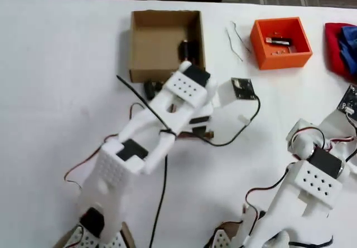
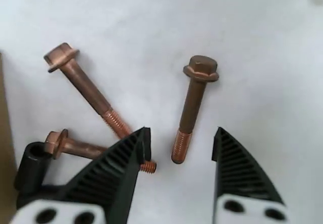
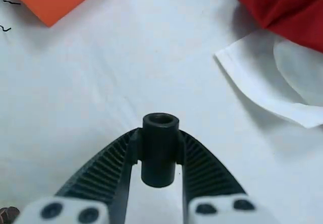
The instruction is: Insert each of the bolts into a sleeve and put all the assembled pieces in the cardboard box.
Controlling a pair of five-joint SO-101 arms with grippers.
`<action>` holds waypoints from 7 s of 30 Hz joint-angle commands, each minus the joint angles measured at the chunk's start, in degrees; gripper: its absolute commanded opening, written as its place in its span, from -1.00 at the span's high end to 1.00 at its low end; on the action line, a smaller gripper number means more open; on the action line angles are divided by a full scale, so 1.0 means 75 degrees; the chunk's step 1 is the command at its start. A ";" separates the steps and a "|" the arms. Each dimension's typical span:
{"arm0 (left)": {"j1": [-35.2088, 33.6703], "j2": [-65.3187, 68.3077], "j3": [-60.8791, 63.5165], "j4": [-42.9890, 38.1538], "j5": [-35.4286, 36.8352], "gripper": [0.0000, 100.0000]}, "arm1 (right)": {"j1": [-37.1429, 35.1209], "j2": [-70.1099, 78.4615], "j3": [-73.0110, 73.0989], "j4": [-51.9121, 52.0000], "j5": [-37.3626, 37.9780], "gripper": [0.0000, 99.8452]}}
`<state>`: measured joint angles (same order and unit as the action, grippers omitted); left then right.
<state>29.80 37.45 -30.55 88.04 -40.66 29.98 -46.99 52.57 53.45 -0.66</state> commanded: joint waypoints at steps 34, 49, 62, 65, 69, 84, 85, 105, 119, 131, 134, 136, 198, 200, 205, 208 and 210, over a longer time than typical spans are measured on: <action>0.0504 0.2344 -0.2127 0.0023 0.0117 0.92 | 0.0029 0.0029 -0.0082 -0.0123 -0.0047 0.96; 0.0000 0.2508 -0.3053 0.0504 0.0047 0.64 | 0.0018 0.0006 -0.0082 -0.0088 -0.0047 0.96; -0.0059 0.2520 -0.3042 0.0504 -0.0094 0.74 | 0.0029 0.0006 -0.0082 -0.0088 -0.0047 0.96; -0.0059 0.2520 -0.3042 0.0504 -0.0094 0.94 | 0.0018 0.0006 -0.0082 -0.0088 -0.0047 0.96; -0.0012 0.2520 -0.3042 0.0445 -0.0082 0.85 | 0.0018 0.0006 -0.0082 -0.0088 -0.0047 0.96; 0.0094 0.2532 -0.3042 0.0258 0.0293 0.71 | 0.0018 0.0006 -0.0082 -0.0088 -0.0047 0.96; 0.0094 0.2532 -0.3042 0.0211 0.0293 0.71 | 0.0018 0.0006 -0.0082 -0.0088 -0.0047 0.96; 0.0047 0.3024 -0.5890 0.1946 0.1043 0.95 | -0.0451 0.0006 0.0152 -0.0299 -0.0047 0.96; -0.1875 -0.2227 -0.4882 0.1934 0.3001 0.95 | -0.1530 -0.1881 -0.1817 0.1788 0.0176 0.96; -0.2825 -0.9858 0.0451 0.1629 0.3915 0.95 | -0.3839 -0.3042 -0.1782 0.1412 0.0738 0.96; -0.3177 -1.1077 0.1577 0.0879 0.4208 0.95 | -0.4695 -0.2807 -0.1758 0.1131 0.0738 0.96; -0.3235 -1.1686 0.2139 0.0223 0.4489 0.95 | -0.5163 -0.2585 -0.1758 0.0920 0.0727 0.96; 0.0129 -0.8053 0.2034 -0.4149 0.6810 0.95 | -0.7344 -0.4554 0.1829 -0.5515 0.0727 0.96; 0.0105 -0.8064 0.2034 -0.4126 0.6810 0.95 | -0.7344 -0.4554 0.1793 -0.5515 0.0738 0.96; 0.0094 -0.8076 0.2057 -0.3845 0.6482 0.95 | -0.7332 -0.4554 0.1758 -0.5515 0.0738 0.96; 0.0094 -0.8170 0.2081 -0.3552 0.6494 0.95 | -0.7250 -0.4554 0.1758 -0.5515 0.0738 0.96; 0.0094 -0.8381 0.2139 -0.3388 0.6482 0.95 | -0.7097 -0.4542 0.1747 -0.5515 0.0727 0.96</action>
<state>30.42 -23.21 -12.44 60.88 8.75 -25.41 -81.10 69.54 12.75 4.88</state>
